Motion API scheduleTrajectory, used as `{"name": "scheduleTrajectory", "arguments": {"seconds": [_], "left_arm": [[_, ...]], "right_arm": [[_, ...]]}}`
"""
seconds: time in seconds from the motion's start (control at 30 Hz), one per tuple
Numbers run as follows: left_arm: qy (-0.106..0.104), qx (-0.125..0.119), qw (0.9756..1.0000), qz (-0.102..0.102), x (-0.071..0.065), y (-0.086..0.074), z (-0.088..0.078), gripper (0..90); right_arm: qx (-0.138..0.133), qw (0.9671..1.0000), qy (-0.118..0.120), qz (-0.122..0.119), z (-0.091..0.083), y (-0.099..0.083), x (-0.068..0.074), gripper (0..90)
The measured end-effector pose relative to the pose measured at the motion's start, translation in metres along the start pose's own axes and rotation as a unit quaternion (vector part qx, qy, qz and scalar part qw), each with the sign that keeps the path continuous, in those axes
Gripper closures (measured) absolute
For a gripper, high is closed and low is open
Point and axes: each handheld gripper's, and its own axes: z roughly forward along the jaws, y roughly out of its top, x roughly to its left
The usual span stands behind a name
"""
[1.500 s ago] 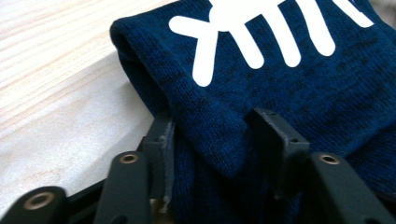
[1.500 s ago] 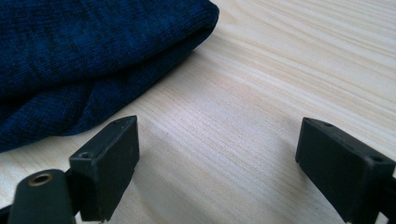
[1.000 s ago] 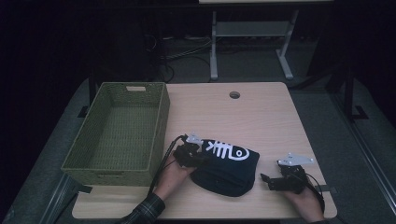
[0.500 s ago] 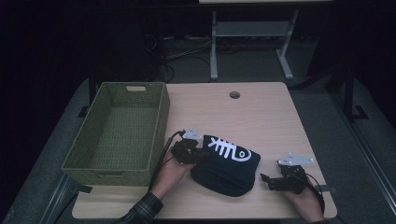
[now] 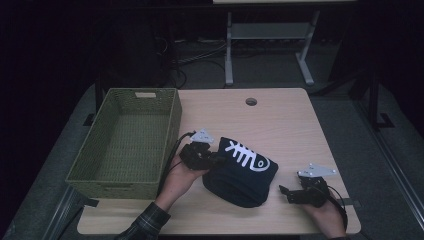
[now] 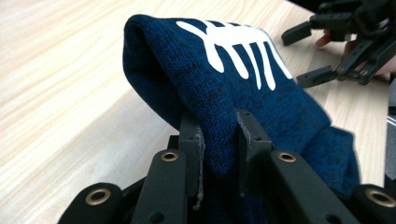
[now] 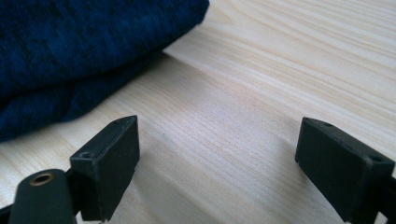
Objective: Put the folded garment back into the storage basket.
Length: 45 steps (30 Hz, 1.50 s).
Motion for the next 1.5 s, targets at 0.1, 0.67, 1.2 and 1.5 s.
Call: {"name": "scheduleTrajectory", "arguments": {"seconds": [0.1, 0.67, 1.2, 1.5], "left_arm": [[-0.006, -0.007, 1.0, -0.002, 0.001, 0.004, -0.006, 75.0], [0.0, -0.062, 0.9981, 0.003, 0.013, 0.018, -0.057, 75.1], [0.028, -0.071, 0.9971, -0.003, 0.029, 0.019, -0.102, 75.1], [0.038, -0.081, 0.996, -0.008, 0.035, 0.023, -0.132, 75.1]], "right_arm": [[0.0, 1.0, 0.0, 0.001, 0.0, 0.0, 0.0, 13.3], [0.0, 1.0, 0.0, 0.001, 0.0, 0.0, 0.0, 13.0], [0.0, 1.0, 0.0, 0.002, 0.0, 0.0, 0.0, 13.0], [0.0, 1.0, 0.0, 0.002, 0.0, 0.0, 0.0, 12.9]]}}
